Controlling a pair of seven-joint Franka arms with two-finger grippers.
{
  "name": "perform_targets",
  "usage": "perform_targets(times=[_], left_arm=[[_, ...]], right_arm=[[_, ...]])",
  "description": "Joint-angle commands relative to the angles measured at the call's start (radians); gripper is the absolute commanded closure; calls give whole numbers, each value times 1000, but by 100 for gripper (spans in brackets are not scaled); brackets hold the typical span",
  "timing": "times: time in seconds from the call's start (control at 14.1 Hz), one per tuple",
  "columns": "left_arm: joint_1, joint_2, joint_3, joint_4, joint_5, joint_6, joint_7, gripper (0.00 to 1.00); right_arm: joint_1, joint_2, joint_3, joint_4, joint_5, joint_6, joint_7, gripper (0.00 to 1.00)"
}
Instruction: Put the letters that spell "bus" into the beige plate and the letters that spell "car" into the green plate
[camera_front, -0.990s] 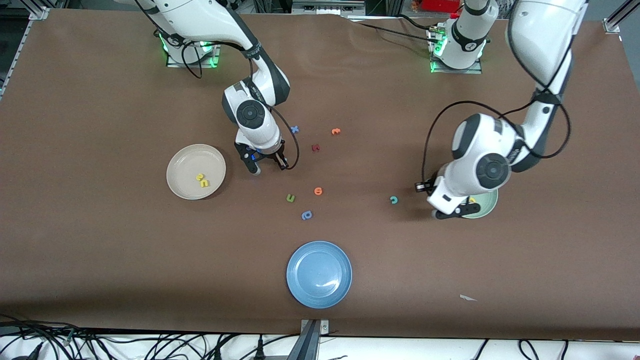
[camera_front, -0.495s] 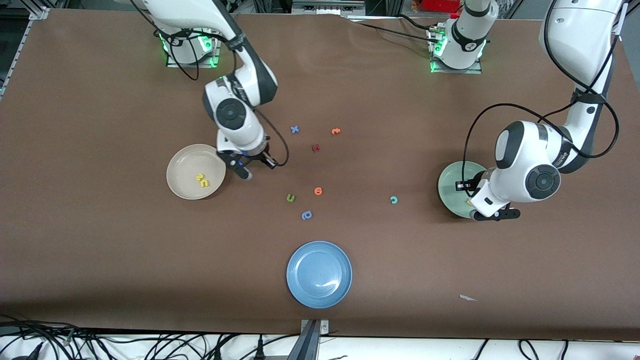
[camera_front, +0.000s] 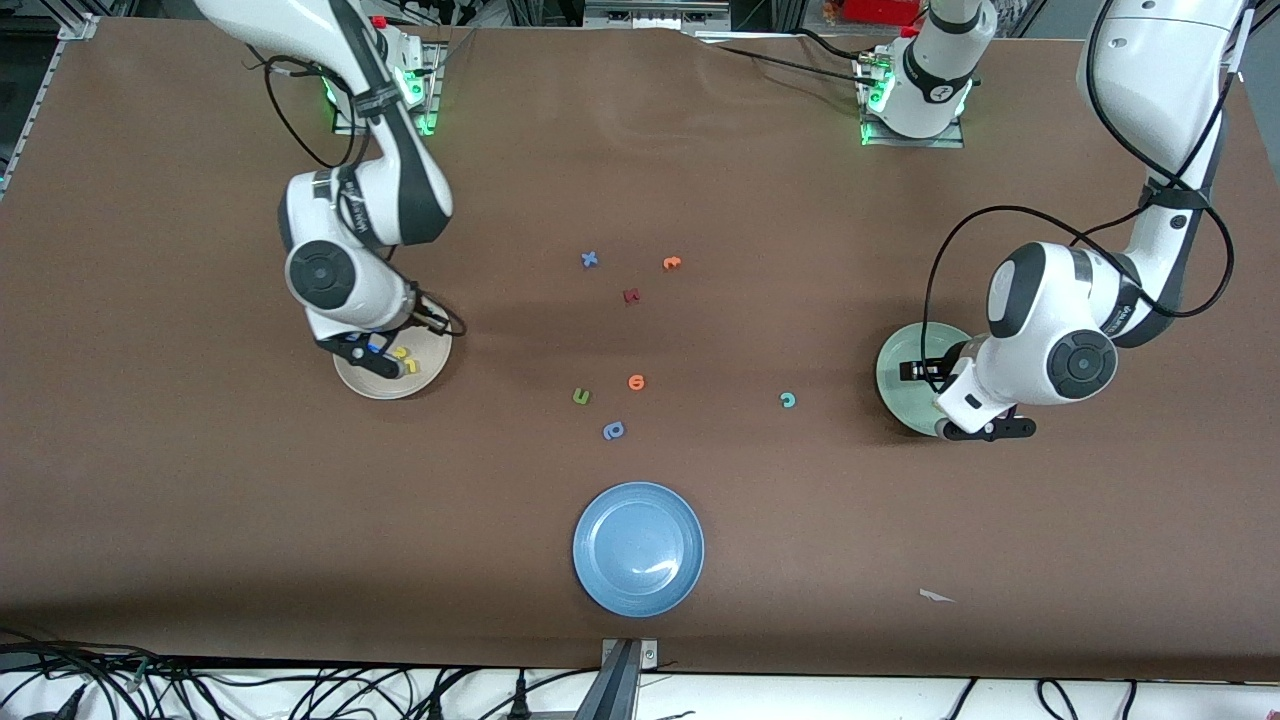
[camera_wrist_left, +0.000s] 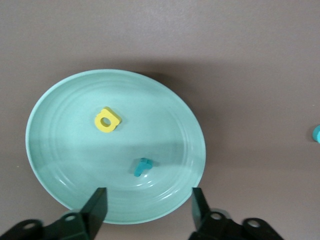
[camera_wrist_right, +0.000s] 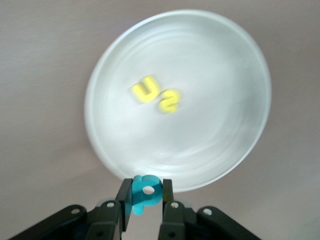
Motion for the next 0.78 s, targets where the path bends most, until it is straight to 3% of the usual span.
perform_targets(times=[0.0,0.07,0.14,0.57,0.71], left_arm=[[-46,-2,-21,25,-27,8,-115,0],[-72,5,-21,36,-44,46,-171,0],[-108,19,-21,37,-51,98,-225,0],[-227,125,-21,42,-53,325,-549,0],[-237,178,-21,111,-45,332,-574,2]], right_arm=[[-41,21,-7,-19,8,5,-125,63],[-51,20,-7,-15,12,3,-160,22],[-51,20,-7,-9,14,3,-171,1],[-38,6,2,85,14,-10,-177,0],[-37,-9,3,164,14,-65,-177,0]])
